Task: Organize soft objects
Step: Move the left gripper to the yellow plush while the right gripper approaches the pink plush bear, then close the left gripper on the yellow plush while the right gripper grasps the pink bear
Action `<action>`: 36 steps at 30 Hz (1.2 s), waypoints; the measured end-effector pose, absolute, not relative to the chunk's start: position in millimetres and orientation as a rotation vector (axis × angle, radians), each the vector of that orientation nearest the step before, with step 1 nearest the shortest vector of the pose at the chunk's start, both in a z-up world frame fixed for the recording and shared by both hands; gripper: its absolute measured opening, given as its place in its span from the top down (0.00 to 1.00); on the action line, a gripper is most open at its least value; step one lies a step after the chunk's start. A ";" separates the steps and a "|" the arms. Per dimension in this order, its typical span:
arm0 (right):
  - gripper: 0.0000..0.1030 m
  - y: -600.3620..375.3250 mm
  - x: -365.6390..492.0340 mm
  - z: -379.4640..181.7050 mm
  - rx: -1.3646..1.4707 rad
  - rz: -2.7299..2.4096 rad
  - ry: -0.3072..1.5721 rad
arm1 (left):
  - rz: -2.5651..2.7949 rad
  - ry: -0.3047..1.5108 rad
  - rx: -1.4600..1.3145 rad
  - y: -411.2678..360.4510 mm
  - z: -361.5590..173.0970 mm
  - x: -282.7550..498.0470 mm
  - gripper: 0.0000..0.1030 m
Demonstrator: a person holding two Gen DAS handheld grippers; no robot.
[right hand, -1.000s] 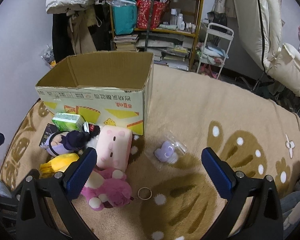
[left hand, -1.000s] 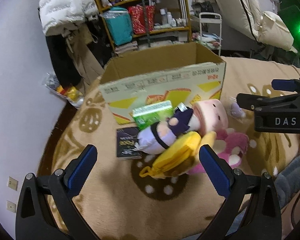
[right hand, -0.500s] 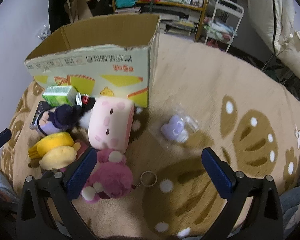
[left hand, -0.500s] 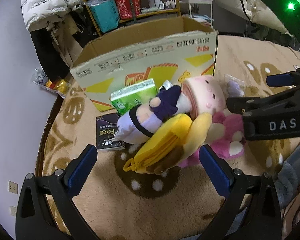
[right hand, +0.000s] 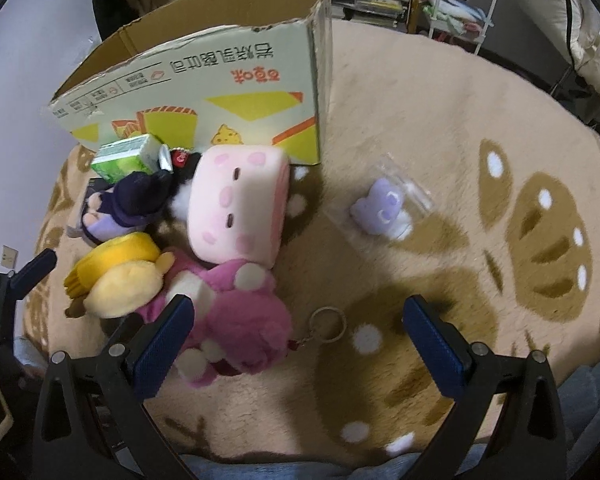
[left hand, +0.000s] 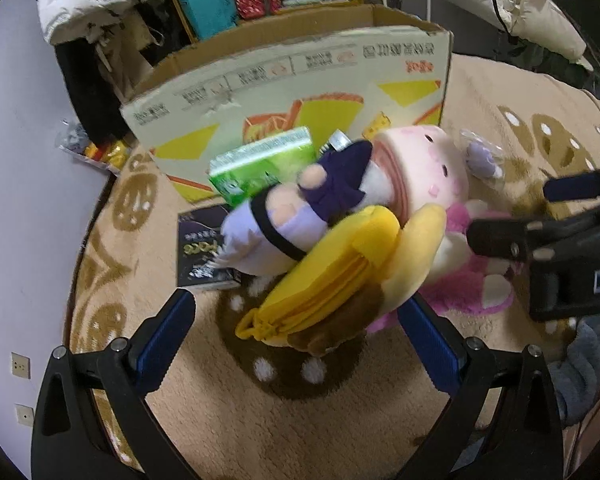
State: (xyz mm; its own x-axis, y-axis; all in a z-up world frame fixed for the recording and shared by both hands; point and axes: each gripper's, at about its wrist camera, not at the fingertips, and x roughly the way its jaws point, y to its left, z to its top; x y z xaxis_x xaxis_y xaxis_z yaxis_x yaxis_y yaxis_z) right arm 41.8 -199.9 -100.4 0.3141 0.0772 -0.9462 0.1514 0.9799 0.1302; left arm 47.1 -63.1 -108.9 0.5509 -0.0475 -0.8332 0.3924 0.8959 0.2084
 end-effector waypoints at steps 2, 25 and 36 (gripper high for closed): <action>0.00 -195.8 39.2 -100.9 0.217 -0.041 1.257 | -0.266 0.937 0.395 -62.4 -105.7 45.8 0.04; 0.60 -182.5 36.8 -105.8 0.333 0.087 1.268 | -0.359 0.974 0.264 -58.1 -97.6 37.9 0.57; 0.62 -170.8 30.9 -73.5 0.177 0.038 1.149 | -0.334 0.986 0.157 -38.4 -82.5 36.4 0.57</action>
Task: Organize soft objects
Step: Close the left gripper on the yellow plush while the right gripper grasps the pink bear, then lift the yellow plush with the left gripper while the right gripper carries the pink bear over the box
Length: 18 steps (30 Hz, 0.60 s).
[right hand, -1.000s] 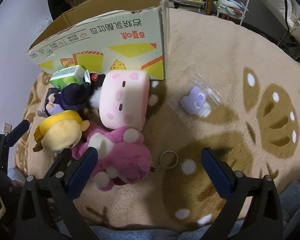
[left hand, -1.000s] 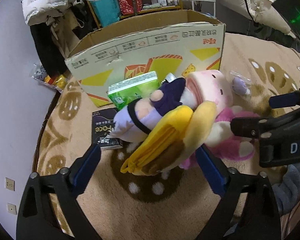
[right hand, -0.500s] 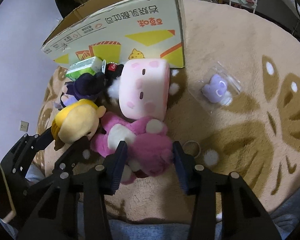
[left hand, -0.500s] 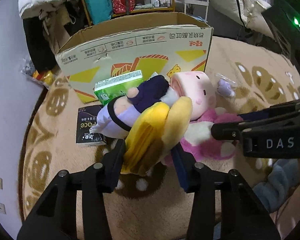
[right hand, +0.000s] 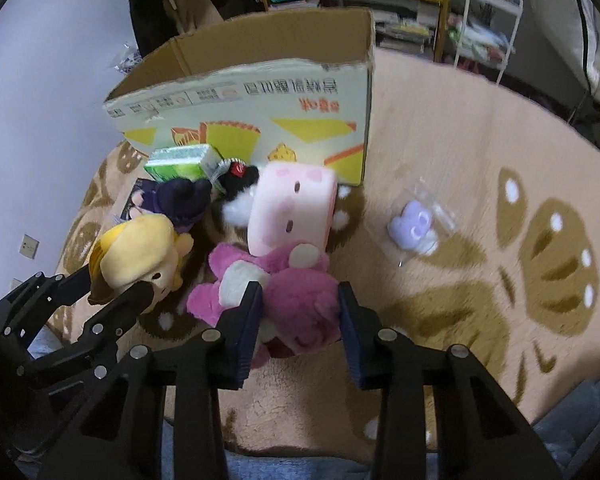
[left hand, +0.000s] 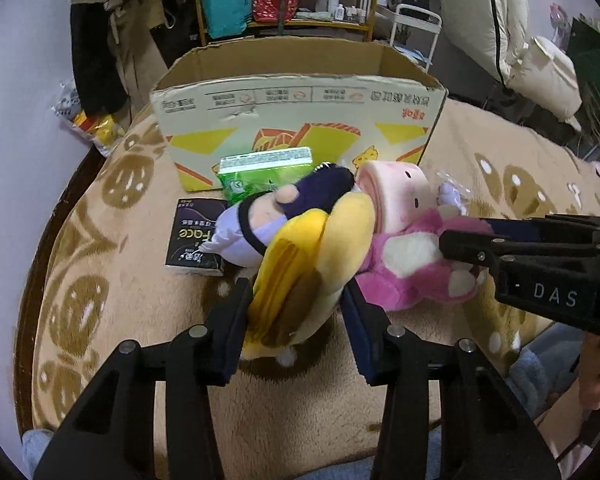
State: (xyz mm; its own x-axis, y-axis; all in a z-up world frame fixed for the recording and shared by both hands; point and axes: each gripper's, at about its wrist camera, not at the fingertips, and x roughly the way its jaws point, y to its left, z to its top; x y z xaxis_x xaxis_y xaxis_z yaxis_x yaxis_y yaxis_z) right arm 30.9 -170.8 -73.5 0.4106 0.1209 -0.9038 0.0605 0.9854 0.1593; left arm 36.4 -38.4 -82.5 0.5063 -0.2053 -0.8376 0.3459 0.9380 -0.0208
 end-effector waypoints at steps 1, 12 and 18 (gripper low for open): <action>0.62 -171.2 27.9 -70.5 0.168 0.034 1.134 | -0.332 0.981 0.150 -36.6 -80.3 35.4 0.57; 0.63 -177.1 8.1 -29.0 0.112 -0.031 0.930 | -0.276 0.821 0.153 -23.9 -47.0 11.0 0.58; 0.63 -183.2 -12.0 -1.7 0.135 -0.056 0.770 | -0.260 0.723 0.146 -16.9 -23.9 -2.2 0.58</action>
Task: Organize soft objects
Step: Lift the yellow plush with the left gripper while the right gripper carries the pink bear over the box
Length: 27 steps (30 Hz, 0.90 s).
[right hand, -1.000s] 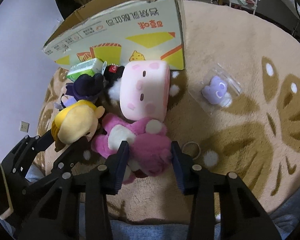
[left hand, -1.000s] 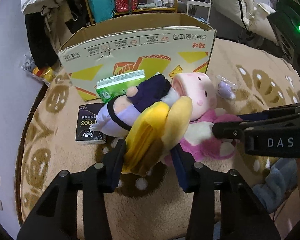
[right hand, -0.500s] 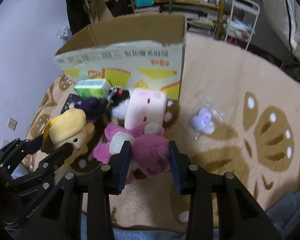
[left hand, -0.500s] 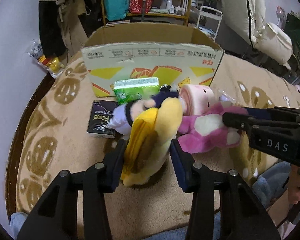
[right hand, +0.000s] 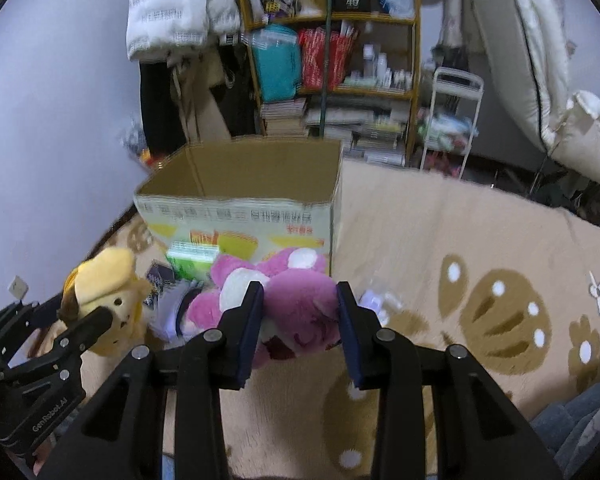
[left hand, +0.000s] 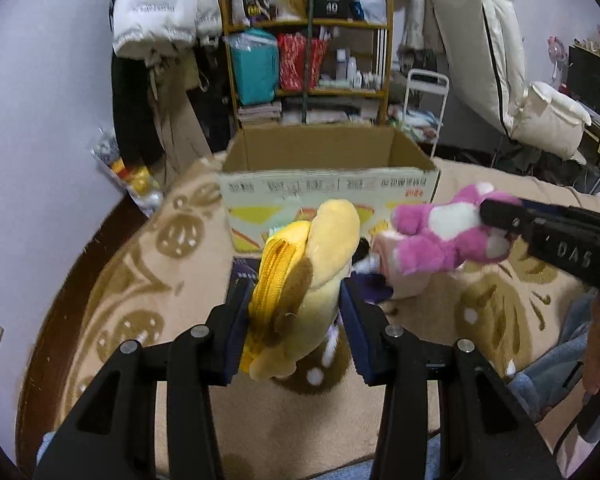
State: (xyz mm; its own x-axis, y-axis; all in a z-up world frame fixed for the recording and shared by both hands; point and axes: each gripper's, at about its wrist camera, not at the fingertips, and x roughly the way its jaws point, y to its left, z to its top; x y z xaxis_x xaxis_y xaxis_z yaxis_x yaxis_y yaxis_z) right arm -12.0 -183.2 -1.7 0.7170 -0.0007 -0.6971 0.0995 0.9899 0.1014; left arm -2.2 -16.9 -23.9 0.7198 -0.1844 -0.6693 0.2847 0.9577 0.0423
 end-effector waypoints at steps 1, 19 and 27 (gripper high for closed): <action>0.63 -184.7 -15.5 3.4 0.141 -0.059 0.743 | -0.258 0.701 0.148 -16.0 -20.0 -5.3 0.58; 0.63 -171.7 -47.0 61.1 0.056 -0.107 0.427 | -0.193 0.380 0.232 -8.5 40.2 -37.8 0.58; 0.63 -166.4 -42.0 77.2 0.016 -0.115 0.380 | -0.207 0.359 0.202 3.9 55.4 -29.4 0.75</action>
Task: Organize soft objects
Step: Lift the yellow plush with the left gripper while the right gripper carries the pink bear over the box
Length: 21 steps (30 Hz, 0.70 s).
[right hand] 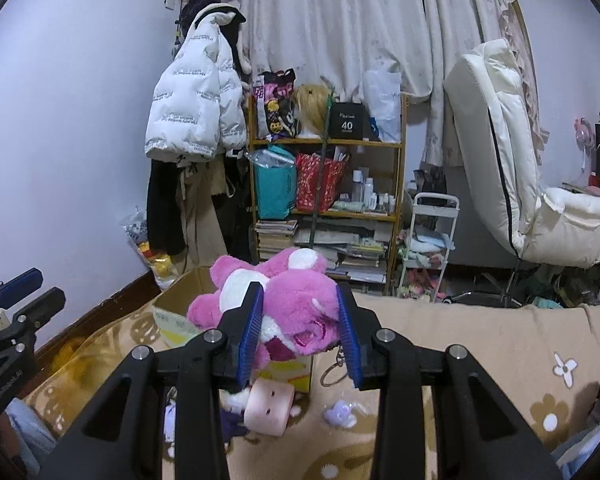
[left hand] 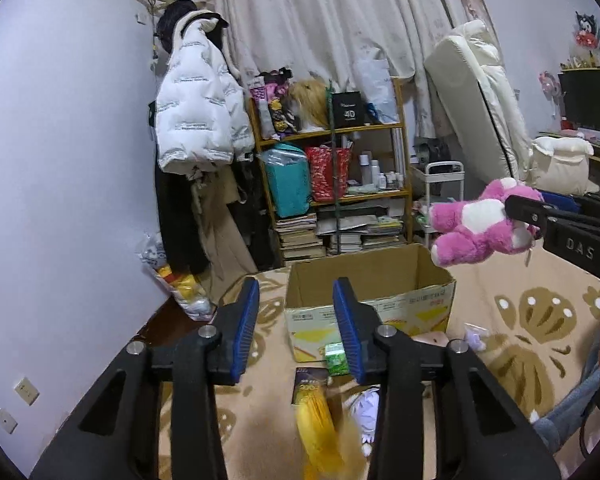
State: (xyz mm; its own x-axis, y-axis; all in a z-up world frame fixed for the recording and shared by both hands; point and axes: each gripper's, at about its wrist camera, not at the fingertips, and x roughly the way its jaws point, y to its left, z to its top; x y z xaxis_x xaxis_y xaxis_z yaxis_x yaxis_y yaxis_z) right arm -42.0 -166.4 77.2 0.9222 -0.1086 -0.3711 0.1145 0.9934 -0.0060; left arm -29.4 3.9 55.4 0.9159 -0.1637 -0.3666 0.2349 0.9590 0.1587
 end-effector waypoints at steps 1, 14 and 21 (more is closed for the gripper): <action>0.63 -167.3 -38.7 79.0 0.018 -0.117 0.377 | -0.236 0.422 0.196 3.3 51.4 -19.4 0.77; 0.63 -182.7 -22.6 52.6 0.076 -0.096 0.479 | -0.243 0.770 0.141 6.4 -9.9 17.0 0.63; 0.63 -186.5 -22.3 49.6 0.092 -0.093 0.490 | -0.309 0.844 0.229 -18.5 -29.9 8.5 0.23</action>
State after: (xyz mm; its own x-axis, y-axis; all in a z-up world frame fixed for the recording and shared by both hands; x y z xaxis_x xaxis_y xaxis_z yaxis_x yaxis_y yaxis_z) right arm -22.3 -186.5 49.6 0.8781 -0.0667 -0.4737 0.1107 0.9917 0.0655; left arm 8.5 -18.5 -29.9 0.6245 -0.1770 -0.7607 0.3568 0.9311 0.0763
